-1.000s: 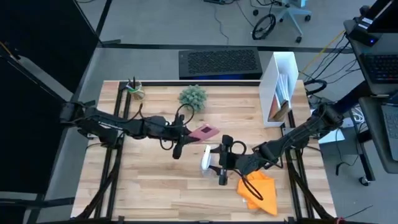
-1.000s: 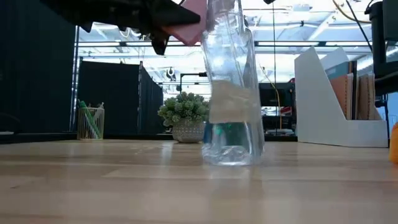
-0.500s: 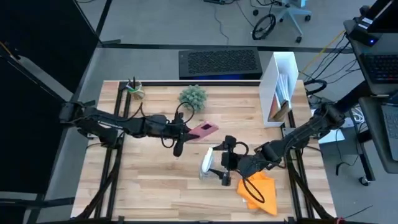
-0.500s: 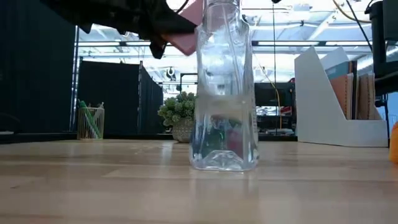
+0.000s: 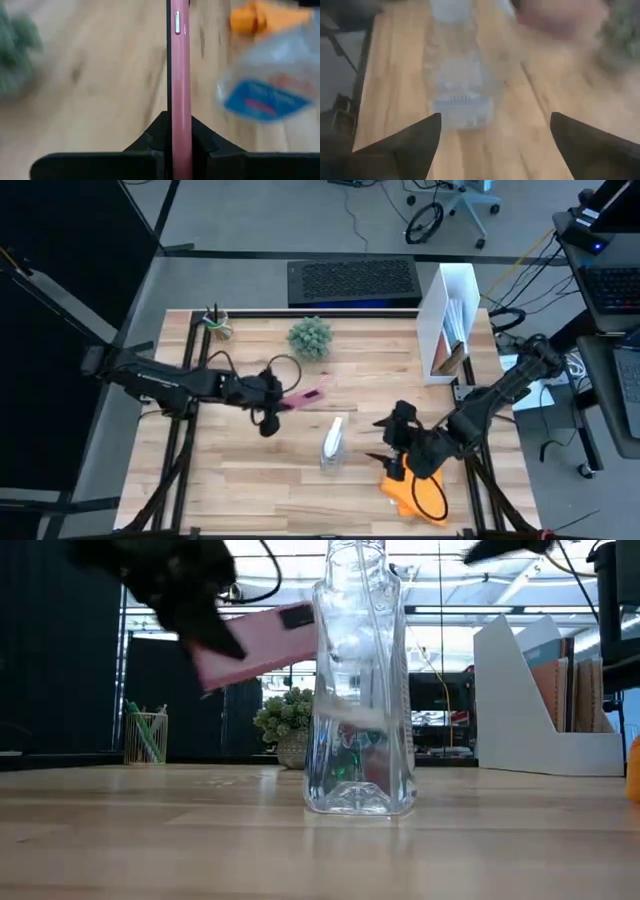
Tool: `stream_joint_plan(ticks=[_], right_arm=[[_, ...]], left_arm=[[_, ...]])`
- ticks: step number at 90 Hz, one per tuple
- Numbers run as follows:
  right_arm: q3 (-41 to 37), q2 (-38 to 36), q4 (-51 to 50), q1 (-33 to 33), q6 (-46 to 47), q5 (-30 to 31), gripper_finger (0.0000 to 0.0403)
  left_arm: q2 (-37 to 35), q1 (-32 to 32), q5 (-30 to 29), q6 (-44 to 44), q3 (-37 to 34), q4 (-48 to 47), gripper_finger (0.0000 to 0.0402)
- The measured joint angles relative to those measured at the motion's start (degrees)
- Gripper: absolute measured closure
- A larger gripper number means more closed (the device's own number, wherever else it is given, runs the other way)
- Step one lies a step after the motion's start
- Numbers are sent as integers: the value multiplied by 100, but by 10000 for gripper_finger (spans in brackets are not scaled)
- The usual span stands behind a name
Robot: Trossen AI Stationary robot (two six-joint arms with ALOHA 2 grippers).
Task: Apply microfiber cloth
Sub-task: Spray the back of the cellphone using the spray bottle
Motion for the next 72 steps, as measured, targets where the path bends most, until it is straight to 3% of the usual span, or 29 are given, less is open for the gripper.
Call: stream_joint_plan(ticks=[16,36,59,72], right_arm=[[-520,449,696,266,593,-327,51],[-713,1420,3193,395,46,-798,51],[-717,2587,5195,-18,-401,-2353,51],[-713,2739,5579,-219,-1148,-2290,51]], left_arm=[[233,-1074,274,-848,-1,-825,386],[689,-2132,320,-1667,-5,-567,386],[1398,-2525,376,-1480,-5,964,386],[1803,-2488,414,-1391,-5,1470,386]])
